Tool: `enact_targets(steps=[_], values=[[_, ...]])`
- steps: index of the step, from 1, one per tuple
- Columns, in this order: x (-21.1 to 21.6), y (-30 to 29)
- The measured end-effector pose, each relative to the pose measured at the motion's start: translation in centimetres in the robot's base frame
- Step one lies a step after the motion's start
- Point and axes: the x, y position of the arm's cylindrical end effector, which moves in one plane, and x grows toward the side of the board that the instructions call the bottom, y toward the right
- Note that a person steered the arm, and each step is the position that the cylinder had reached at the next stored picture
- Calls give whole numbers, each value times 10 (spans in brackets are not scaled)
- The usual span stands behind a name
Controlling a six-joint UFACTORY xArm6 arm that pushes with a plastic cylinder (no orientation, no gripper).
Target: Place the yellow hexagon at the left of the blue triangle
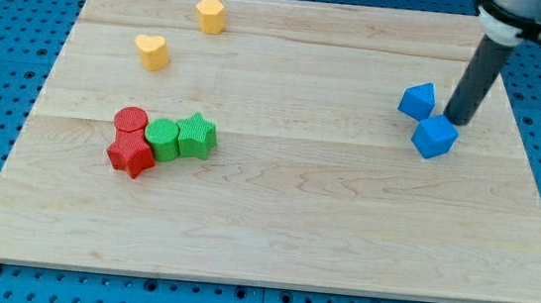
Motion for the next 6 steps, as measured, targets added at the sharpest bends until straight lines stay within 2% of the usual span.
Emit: enact_targets(steps=[1, 2, 3, 4, 5, 6], values=[[-2, -44], [-38, -140], [-84, -176], [-106, -193], [-129, -241], [-174, -249]])
